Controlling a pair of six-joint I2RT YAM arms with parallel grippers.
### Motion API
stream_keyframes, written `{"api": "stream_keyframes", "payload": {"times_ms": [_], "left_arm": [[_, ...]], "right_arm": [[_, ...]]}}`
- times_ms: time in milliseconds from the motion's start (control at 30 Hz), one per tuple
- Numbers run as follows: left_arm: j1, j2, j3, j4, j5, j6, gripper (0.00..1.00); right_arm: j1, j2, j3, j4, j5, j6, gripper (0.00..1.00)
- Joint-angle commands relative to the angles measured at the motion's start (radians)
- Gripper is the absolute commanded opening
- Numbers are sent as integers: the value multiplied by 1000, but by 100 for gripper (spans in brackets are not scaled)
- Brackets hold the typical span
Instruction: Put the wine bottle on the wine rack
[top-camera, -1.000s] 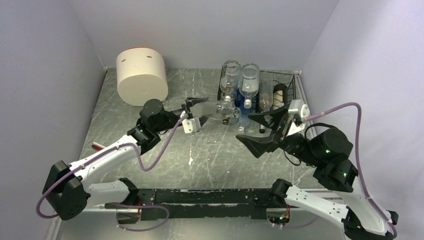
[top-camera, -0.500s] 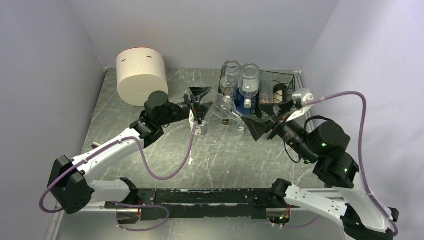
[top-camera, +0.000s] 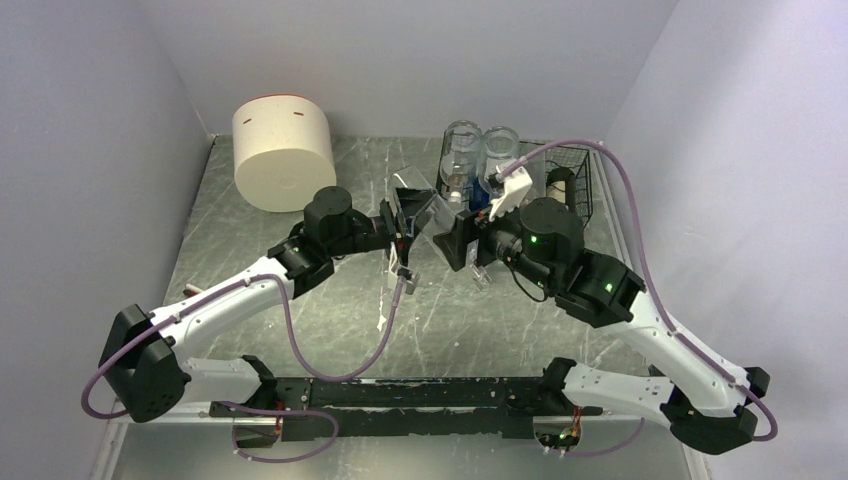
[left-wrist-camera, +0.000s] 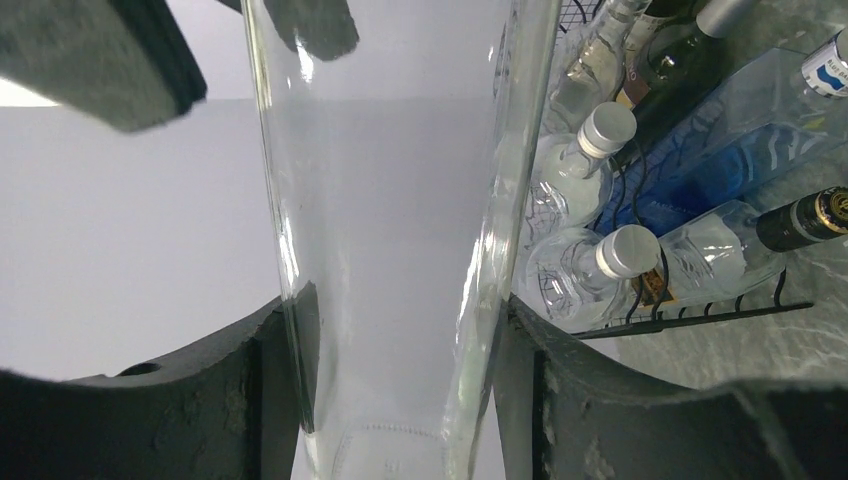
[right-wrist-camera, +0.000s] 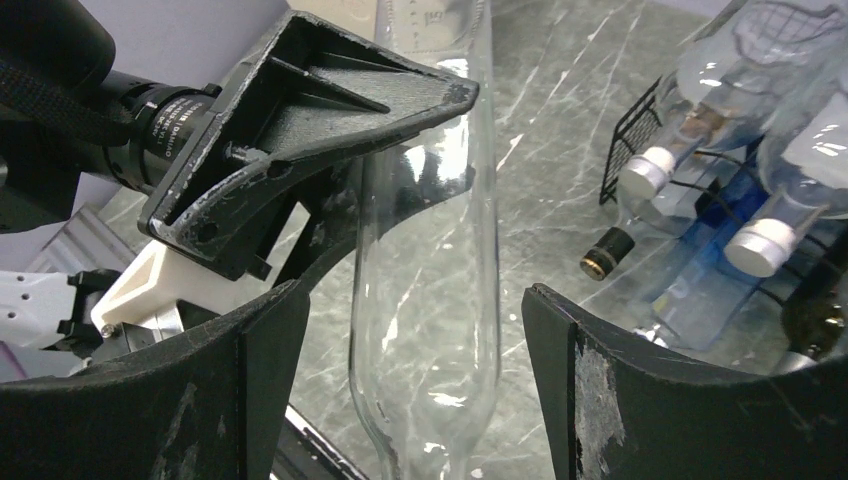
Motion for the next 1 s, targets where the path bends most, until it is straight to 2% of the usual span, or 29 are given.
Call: {"api": "stream_keyframes", "payload": {"times_ms": [0, 200, 367, 500, 600, 667, 700, 733, 800, 833, 867, 900, 967], "left_arm": [[-12, -10, 25, 62, 35, 65, 7], [-16, -20, 15, 72, 42, 61, 7], [-16, -22, 19, 71, 47, 48, 7], [-16, -20, 26, 69, 51, 30, 7], [-15, -20, 32, 65, 53, 10, 9], [-16, -21, 24, 89, 53, -17, 19], [-17, -22, 16, 106, 51, -32, 28], [-16, -23, 9, 122, 49, -53, 39], [-15, -22, -5, 146, 39, -98, 60], [-17, -21, -7, 147, 36, -119, 81], [-17, -20, -8, 141, 34, -141, 96], [-16, -18, -8, 123, 32, -160, 100], [-16, -19, -15, 114, 31, -202, 99]], "right_arm": [[4, 24, -17, 19, -50, 46, 82], [4, 59, -41, 25, -33, 68, 78], [5, 68, -44, 24, -10, 74, 68], [3, 75, -44, 14, 19, 78, 52], [3, 78, -39, 7, 45, 76, 31], [4, 78, -33, 3, 65, 76, 14], [4, 77, -29, 2, 79, 76, 7], [4, 76, -27, 0, 92, 75, 2], [4, 74, -22, 3, 121, 72, 0], [3, 72, -19, 5, 139, 70, 0], [4, 72, -15, 8, 156, 67, 0], [3, 73, -11, 11, 176, 63, 0], [5, 78, 1, 15, 220, 55, 0]]}}
